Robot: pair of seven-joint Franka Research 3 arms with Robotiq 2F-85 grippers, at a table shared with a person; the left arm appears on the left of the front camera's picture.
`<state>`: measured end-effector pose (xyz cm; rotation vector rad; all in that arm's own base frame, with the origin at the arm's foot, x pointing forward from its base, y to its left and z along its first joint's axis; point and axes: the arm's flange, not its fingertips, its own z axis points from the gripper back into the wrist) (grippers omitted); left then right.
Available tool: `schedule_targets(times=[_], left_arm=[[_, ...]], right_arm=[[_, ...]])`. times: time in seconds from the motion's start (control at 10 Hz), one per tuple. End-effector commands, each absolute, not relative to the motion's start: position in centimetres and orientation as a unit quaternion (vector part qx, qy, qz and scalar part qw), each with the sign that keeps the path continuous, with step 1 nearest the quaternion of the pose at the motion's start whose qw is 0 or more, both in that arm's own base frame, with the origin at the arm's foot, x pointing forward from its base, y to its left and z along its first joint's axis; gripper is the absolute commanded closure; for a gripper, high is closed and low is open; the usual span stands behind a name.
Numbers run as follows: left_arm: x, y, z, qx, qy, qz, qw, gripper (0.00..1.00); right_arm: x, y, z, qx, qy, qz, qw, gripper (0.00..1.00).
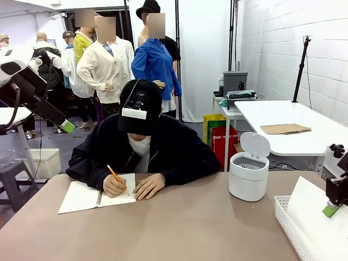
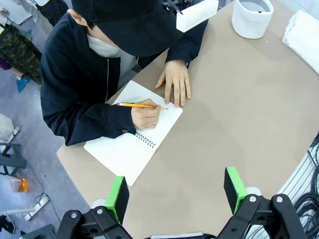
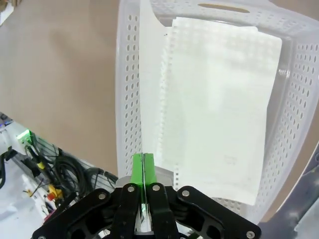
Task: Sort the paper based on its condition.
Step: If a person hands you a paper, place it in the Organizing basket , and if it's crumpled, put it in the Trash can.
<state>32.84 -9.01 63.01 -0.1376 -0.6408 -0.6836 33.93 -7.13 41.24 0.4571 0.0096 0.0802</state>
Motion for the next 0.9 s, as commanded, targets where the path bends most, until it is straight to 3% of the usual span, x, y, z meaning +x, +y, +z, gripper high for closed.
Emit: schedule_targets(times=[0.0,0.1,0.7,0.8], left_arm=[[32.8,-9.0,63.0,-0.064,-0.309,-0.328,0.89,0.0],[32.8,-9.0,63.0,-0.064,-0.309,-0.328,0.89,0.0],[32.8,-9.0,63.0,-0.064,-0.309,-0.328,0.89,0.0],[32.8,-9.0,63.0,-0.064,-0.309,-0.328,0.89,0.0]], right_arm=[[31.8,-5.0,37.1,0.237,0.001,0.007,0.971,1.0],[33.9,-7.1,41.2,0.227,0.005,0.04,0.973,1.0],[33.9,-7.1,41.2,0.227,0.005,0.04,0.973,1.0],[34.1,-7.1,41.3,0.228,0.0,0.036,0.973,0.89]])
